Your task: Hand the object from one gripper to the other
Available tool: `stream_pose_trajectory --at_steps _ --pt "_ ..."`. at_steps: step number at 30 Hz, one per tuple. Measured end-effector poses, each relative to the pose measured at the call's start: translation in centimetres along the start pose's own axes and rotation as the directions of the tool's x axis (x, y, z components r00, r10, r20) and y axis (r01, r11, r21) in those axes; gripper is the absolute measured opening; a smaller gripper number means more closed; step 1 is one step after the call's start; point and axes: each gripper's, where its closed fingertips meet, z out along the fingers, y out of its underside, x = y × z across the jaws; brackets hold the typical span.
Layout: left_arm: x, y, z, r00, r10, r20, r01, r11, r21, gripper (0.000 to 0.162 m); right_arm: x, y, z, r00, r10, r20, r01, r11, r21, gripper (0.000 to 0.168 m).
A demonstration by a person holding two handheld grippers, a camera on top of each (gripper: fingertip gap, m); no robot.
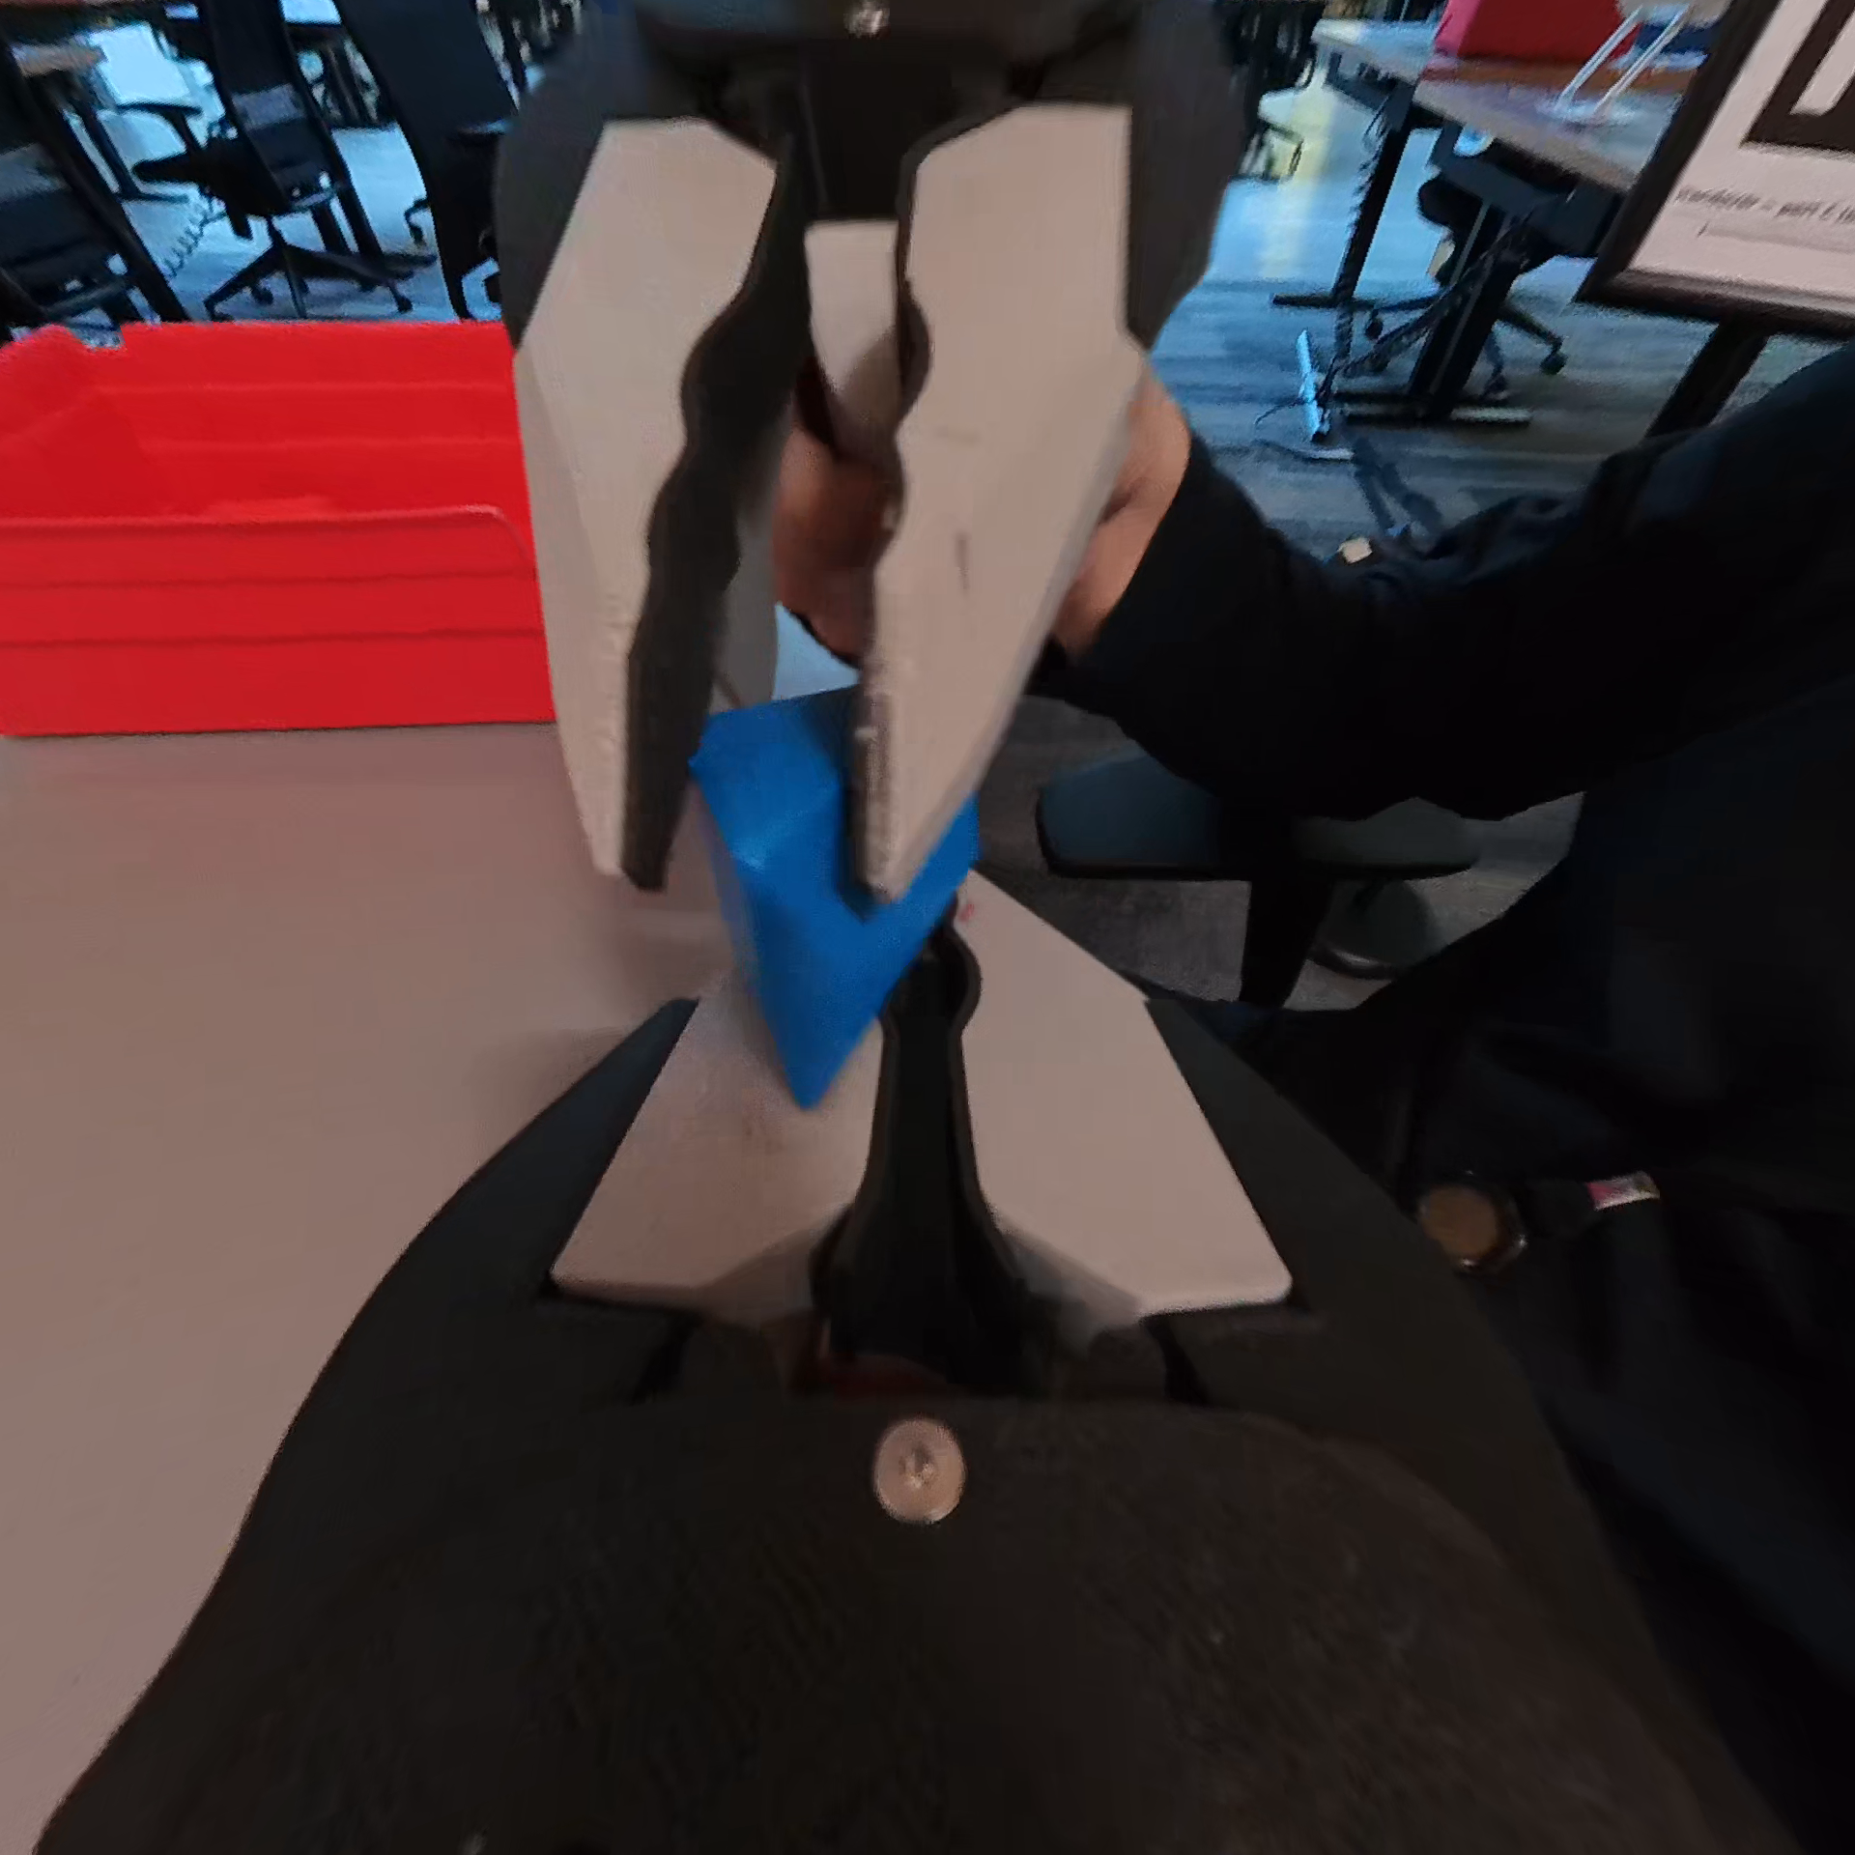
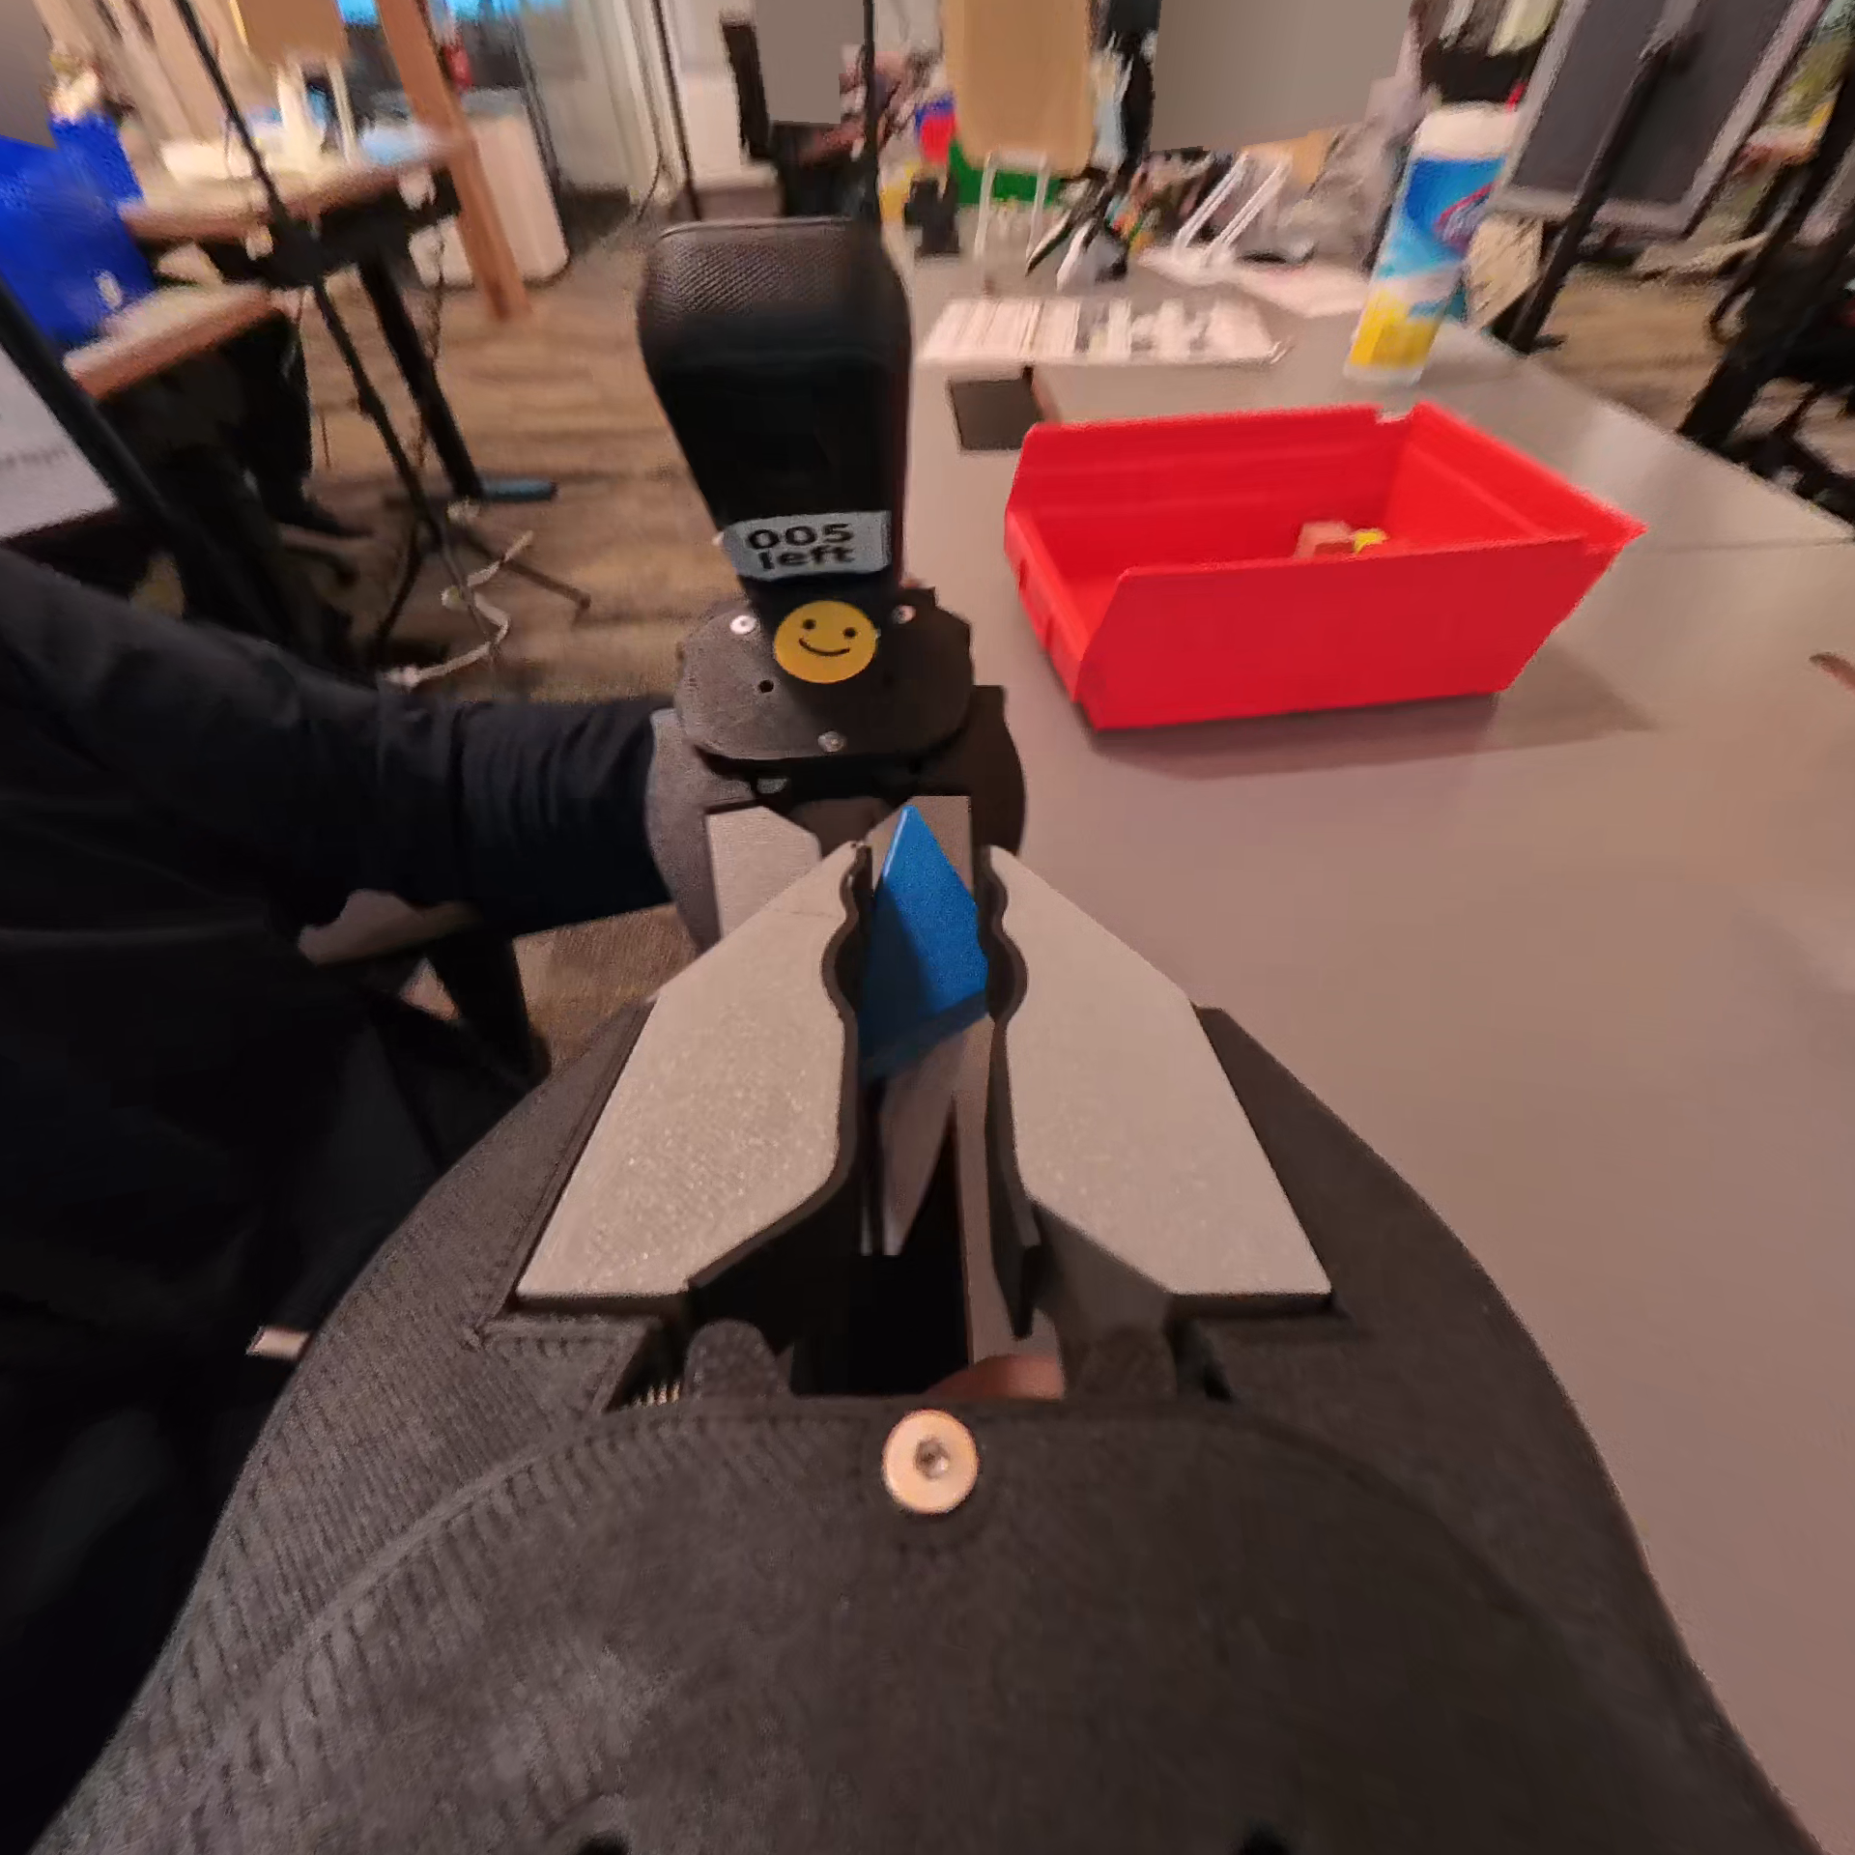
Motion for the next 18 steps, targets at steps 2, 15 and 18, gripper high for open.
stream_pose_trajectory --at_steps 2,15,18 --pt "-0.3 0.2 0.2 1.0 -0.001 0.009 0.001 1.0 -0.002 0.0 -0.4 0.2 0.3 1.0 -0.013 0.024 0.014 0.999 -0.049 0.018" --pt "-1.4 -0.8 -1.3 0.989 -0.146 -0.032 0.148 0.983 0.11 0.0 1.2 -0.6 1.7 1.0 -0.01 0.002 0.01 0.98 -0.201 0.018" --pt "-1.6 -0.6 -1.5 0.987 -0.16 -0.021 0.161 0.982 0.098 0.0 1.4 -0.3 2.0 0.999 0.025 0.026 -0.018 0.964 -0.265 0.018"
